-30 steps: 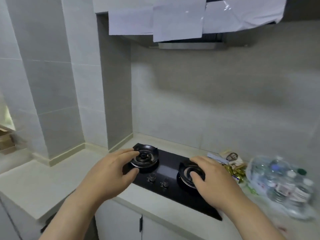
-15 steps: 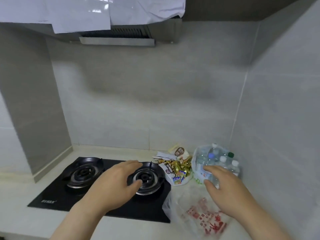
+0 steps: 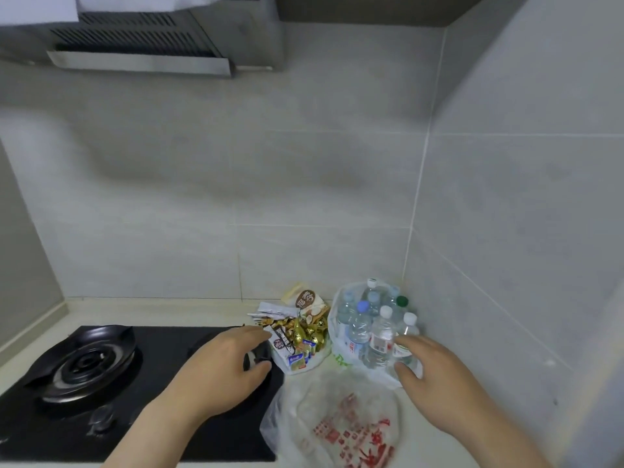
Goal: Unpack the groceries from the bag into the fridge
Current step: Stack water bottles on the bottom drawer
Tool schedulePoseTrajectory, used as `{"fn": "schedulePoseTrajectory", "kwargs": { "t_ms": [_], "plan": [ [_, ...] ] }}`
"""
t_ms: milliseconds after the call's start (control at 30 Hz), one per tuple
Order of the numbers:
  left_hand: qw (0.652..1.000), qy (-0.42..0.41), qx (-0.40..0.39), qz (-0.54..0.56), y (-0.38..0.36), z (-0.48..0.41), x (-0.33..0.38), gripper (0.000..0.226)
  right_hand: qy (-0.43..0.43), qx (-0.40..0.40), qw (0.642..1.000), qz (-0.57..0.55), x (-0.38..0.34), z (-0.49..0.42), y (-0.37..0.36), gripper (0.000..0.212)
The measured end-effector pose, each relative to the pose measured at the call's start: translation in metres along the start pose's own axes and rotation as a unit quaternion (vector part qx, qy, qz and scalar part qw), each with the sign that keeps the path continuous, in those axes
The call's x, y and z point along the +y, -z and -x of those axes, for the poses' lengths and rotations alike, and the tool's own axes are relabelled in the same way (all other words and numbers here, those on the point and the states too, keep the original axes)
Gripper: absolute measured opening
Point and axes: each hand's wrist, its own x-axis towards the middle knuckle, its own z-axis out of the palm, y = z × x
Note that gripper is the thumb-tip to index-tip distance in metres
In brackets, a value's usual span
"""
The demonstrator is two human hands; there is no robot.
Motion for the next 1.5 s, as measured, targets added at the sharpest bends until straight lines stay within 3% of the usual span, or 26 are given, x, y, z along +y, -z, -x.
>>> {"fn": "schedulePoseTrajectory", "kwargs": {
  "t_ms": [400, 667, 1067, 1500],
  "plan": [
    [0.997, -0.029, -0.048, 0.053, -0.053, -0.083, 0.003, 0.047, -0.057, -0.017, 0.998, -0.03, 0.047, -0.035, -0.015, 0.038],
    [0.993, -0.019, -0.076, 0.085, -0.075, -0.157, -0.022, 0.049, -0.085, -0.031, 0.996, -0.015, 0.069, -0.098, -0.04, 0.038],
    [0.981, -0.07, -0.134, 0.121, -0.126, -0.255, -0.05, 0.049, -0.165, -0.035, 0.986, 0.002, 0.093, -0.171, -0.078, 0.043],
    [0.961, -0.073, -0.18, 0.197, -0.182, -0.322, -0.044, 0.05, -0.187, -0.029, 0.982, 0.005, 0.118, -0.219, -0.089, 0.045]
  ]
}}
